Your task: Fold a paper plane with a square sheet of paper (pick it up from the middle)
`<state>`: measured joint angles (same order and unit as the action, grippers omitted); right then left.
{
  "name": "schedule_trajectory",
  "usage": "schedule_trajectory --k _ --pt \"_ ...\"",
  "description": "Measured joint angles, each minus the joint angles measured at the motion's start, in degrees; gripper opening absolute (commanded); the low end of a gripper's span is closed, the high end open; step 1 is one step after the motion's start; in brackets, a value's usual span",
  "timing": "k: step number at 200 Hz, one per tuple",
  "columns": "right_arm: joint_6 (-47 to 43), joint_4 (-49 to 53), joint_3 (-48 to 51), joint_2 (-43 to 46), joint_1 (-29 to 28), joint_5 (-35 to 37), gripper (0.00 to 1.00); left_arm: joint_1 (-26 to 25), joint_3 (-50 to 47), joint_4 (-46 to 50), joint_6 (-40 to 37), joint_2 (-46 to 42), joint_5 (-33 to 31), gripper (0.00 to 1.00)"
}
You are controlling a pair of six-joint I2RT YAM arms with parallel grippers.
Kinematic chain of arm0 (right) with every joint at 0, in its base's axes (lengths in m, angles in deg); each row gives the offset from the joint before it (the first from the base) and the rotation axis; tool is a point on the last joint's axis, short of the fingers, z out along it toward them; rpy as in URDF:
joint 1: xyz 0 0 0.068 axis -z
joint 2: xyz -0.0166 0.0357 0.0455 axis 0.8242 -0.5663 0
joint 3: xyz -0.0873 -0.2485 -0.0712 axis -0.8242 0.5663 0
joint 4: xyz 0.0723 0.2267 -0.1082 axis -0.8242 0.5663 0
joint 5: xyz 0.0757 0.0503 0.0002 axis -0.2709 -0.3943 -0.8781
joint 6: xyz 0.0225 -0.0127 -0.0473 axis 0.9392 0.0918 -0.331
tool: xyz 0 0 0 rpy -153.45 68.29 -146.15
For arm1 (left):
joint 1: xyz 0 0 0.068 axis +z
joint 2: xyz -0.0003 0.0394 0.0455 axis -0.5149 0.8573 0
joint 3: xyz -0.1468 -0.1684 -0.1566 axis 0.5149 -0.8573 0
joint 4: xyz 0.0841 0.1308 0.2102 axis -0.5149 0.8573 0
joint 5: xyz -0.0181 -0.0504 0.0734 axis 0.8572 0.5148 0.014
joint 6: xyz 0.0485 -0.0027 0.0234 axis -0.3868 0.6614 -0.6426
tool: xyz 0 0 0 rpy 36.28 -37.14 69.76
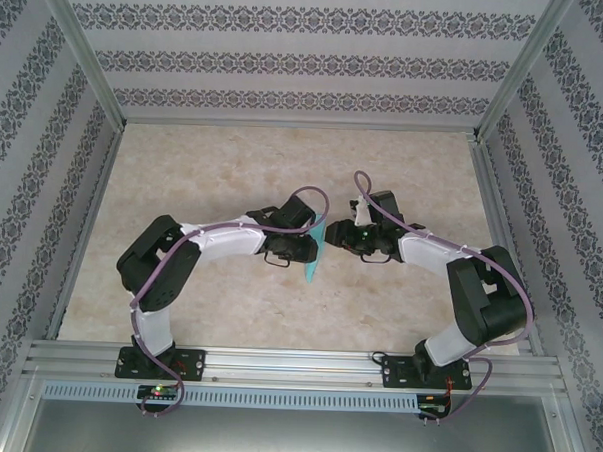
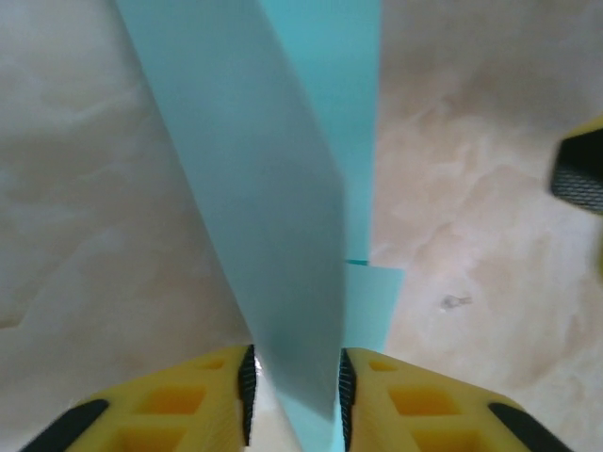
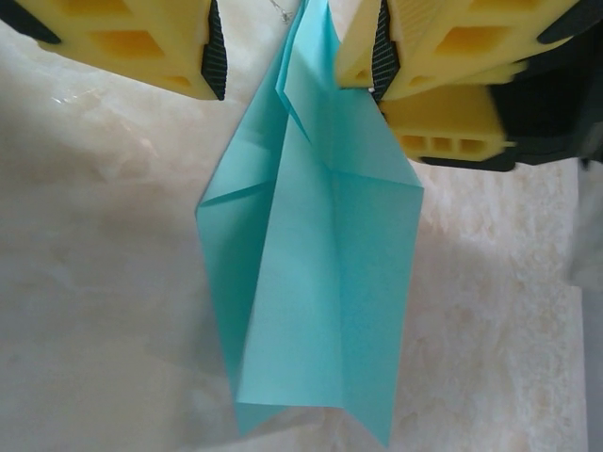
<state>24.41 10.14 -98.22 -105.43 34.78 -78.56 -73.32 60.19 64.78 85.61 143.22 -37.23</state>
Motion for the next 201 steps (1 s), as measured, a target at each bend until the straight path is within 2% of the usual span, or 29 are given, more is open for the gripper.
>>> schedule_trajectory --k 30,55,140,201 --pt "0.7 -2.01 0.15 -0.72 -0.04 -1.33 0.47 0.0 0.0 0.0 -0.09 0.79 -0.87 0.16" --pt "1.57 -3.34 0.46 -2.36 -0.7 -1.84 0.47 0.0 0.0 0.0 -0.07 0.79 -1.6 0.13" --pt "3.58 -5.88 0.63 -7.26 -4.31 -2.71 0.47 0.0 -2.62 -2.25 0.5 0.37 -1.95 0.12" --pt "4.5 -5.68 0.31 -7.8 -5.44 -2.75 0.42 0.07 -6.88 -7.06 3.23 -1.81 -1.05 0.12"
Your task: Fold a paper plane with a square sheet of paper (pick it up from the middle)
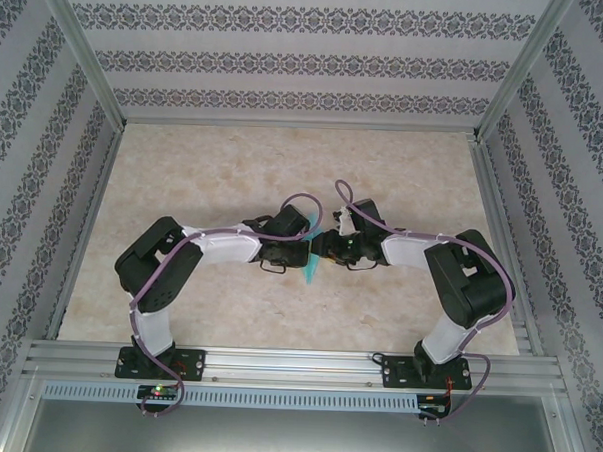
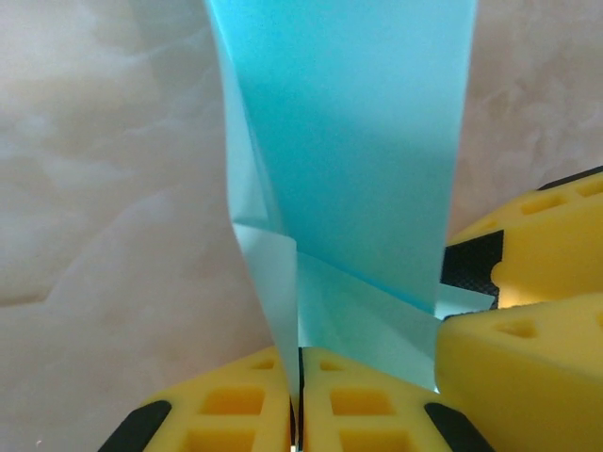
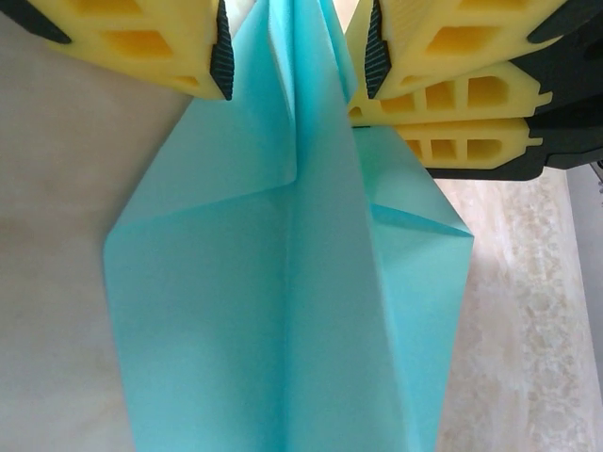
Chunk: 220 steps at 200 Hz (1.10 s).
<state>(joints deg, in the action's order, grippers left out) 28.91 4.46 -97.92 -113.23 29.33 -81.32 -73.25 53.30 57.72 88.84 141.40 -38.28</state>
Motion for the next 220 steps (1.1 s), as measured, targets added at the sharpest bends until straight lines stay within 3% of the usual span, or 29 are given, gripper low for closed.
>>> schedule_trajectory --k 157,220 --pt "3.98 -3.69 3.43 4.22 -0.61 0.7 0.44 2.54 -5.16 -7.89 5.07 -3.76 8.46 0.12" --pt "3.04 -1.01 3.89 4.44 -1.84 1.79 0.33 2.64 -5.4 -9.14 5.97 -3.8 9.29 0.12"
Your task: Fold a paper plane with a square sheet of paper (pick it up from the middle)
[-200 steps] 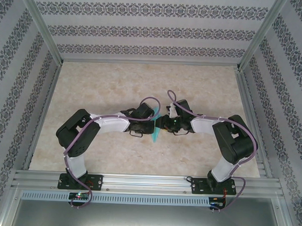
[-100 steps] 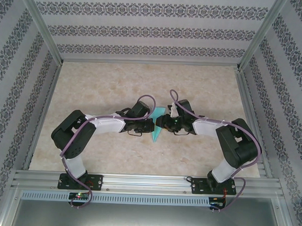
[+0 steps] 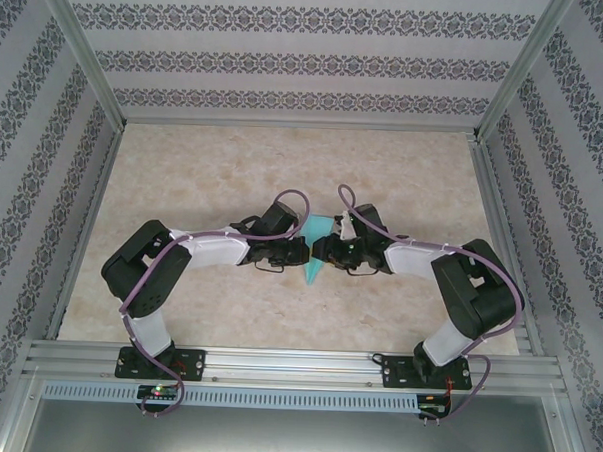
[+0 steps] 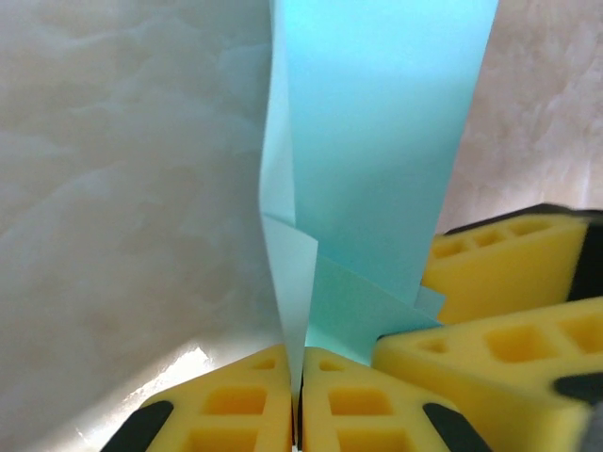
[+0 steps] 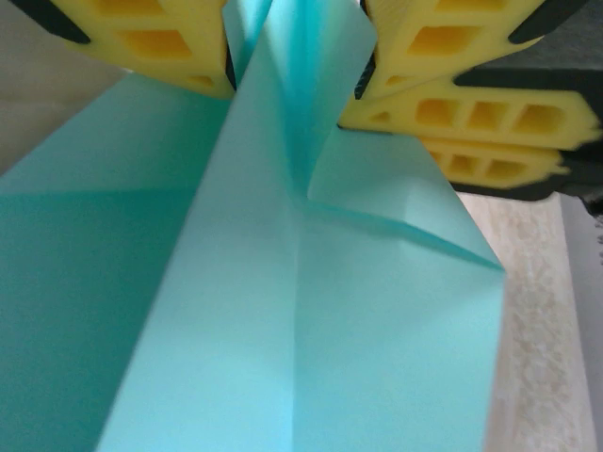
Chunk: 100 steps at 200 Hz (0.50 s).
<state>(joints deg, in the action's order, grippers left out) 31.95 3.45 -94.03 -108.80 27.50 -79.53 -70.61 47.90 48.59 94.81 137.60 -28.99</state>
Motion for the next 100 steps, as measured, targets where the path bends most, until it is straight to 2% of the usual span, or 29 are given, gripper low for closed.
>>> schedule_trajectory --k 30,100 --pt "-0.68 1.75 0.0 -0.02 -0.39 0.92 0.28 0.0 -0.22 -1.51 0.59 0.0 0.48 0.12" --pt "-2.71 5.35 -2.86 -1.64 -2.19 3.98 0.06 0.66 -1.7 -3.52 1.49 -0.04 1.53 0.14"
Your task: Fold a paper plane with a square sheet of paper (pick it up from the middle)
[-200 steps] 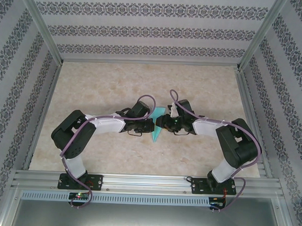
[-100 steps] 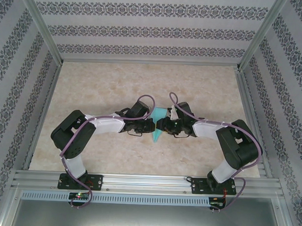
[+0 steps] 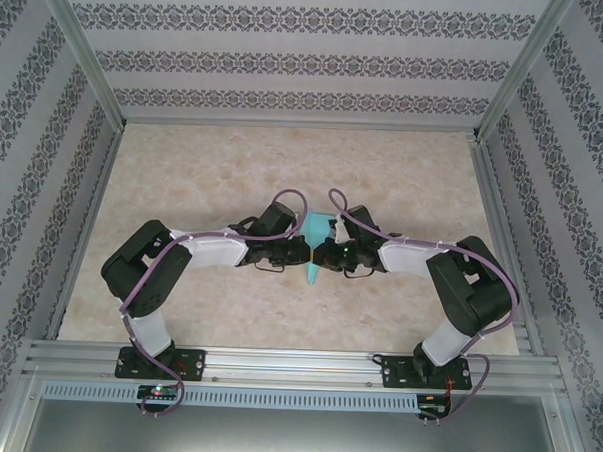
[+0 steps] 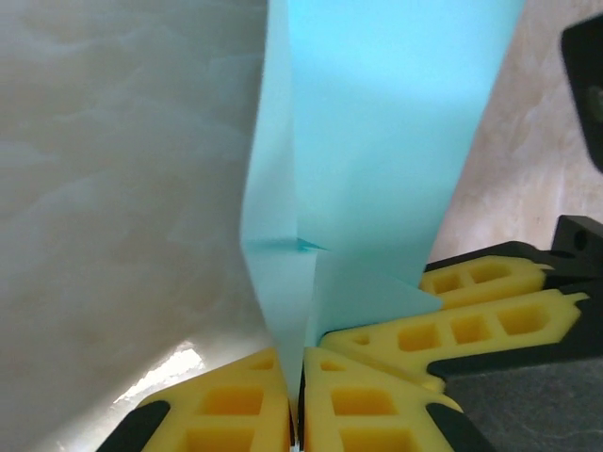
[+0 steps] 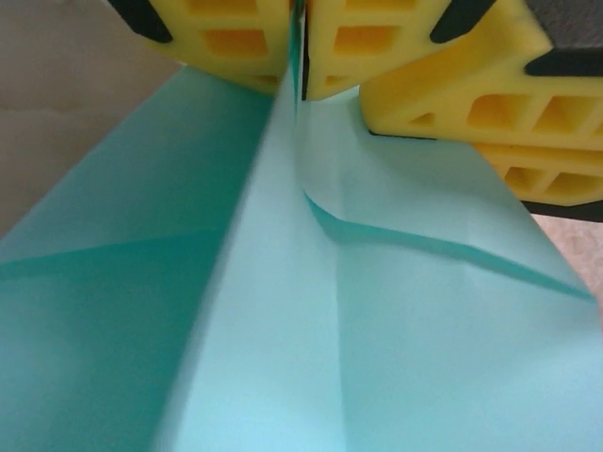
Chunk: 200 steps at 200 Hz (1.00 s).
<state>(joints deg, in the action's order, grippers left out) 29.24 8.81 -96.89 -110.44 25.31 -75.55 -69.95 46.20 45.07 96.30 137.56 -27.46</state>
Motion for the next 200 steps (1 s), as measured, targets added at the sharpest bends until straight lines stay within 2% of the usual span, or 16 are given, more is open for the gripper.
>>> schedule_trajectory --k 32,63,122,159,200 --pt "-2.38 4.72 -1.86 0.52 -0.35 3.56 0.03 0.85 -0.7 -0.04 -0.04 -0.24 0.07 0.26" --pt "-6.47 13.42 -5.95 1.53 -0.85 8.41 0.04 1.46 -1.42 -0.04 -0.07 -0.94 0.5 0.35" --pt "-13.46 26.82 -15.28 -1.38 -5.18 16.72 0.12 3.17 -2.49 0.72 -0.76 -6.54 1.25 0.43" --pt "-14.88 29.57 -18.1 -6.88 -7.34 19.1 0.15 3.96 -4.07 2.71 -2.14 -9.49 1.44 0.46" --pt "-15.39 30.18 -19.52 -8.72 -8.28 20.79 0.18 4.61 -6.14 5.22 -3.08 -11.67 1.44 0.49"
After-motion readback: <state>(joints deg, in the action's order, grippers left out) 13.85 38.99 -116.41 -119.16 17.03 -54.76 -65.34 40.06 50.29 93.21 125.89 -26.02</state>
